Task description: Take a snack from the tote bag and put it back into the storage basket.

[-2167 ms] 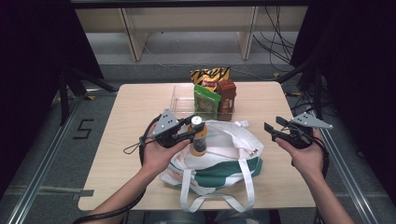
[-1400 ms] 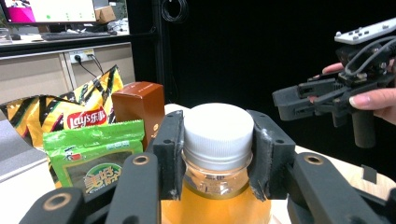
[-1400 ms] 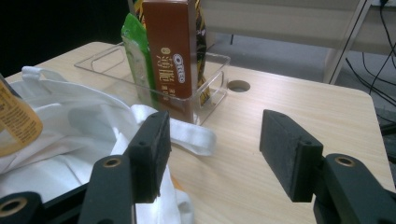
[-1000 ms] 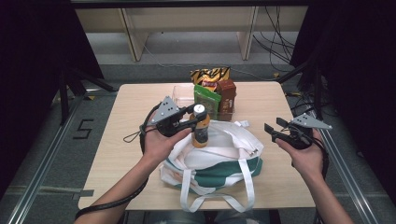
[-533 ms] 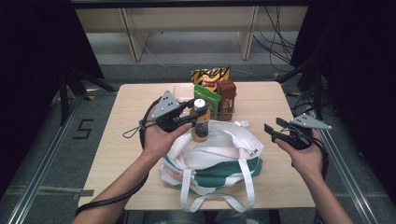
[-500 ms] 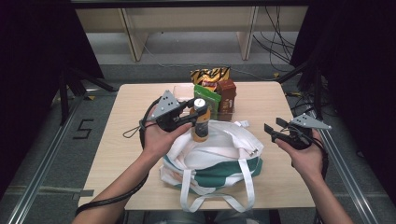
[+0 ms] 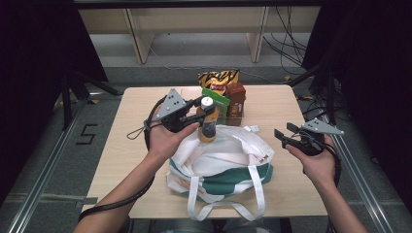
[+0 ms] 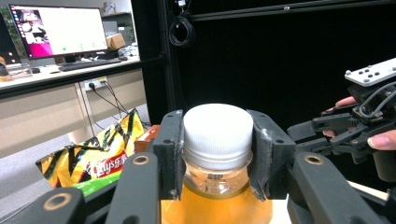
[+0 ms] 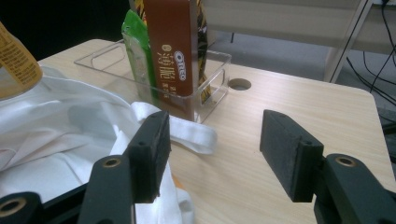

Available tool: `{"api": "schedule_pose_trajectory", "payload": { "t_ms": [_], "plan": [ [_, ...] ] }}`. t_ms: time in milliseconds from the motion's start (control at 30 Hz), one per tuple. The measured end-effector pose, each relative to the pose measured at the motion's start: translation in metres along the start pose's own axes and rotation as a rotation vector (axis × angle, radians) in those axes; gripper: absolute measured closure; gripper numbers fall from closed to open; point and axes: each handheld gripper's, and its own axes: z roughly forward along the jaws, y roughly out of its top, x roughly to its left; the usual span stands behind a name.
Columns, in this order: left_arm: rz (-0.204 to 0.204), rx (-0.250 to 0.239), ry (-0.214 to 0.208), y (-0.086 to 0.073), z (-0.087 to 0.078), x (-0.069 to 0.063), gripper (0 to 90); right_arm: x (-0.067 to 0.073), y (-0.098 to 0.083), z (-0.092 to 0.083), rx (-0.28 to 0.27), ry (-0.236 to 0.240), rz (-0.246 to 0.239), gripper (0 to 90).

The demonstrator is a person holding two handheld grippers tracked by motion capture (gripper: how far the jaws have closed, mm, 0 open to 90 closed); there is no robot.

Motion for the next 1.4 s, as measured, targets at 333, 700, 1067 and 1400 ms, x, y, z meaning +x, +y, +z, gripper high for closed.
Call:
{"api": "schedule_pose_trajectory", "payload": {
  "t_ms": [333,700,1067,1400],
  "plan": [
    [0.006,-0.006,0.016,0.002,0.000,0.007,58.9,0.002,-0.001,0.000,0.011,-0.008,0.022,43.5],
    [0.004,-0.011,0.049,0.004,-0.002,0.019,58.9,0.002,-0.002,0.001,0.002,-0.009,0.030,43.4],
    [0.006,-0.019,0.073,0.007,-0.002,0.033,58.9,-0.002,-0.004,0.001,0.020,-0.007,0.043,43.4],
    [0.014,-0.021,0.095,0.010,0.000,0.044,58.9,-0.004,-0.004,0.001,0.017,-0.002,0.022,43.3]
  ]
}}
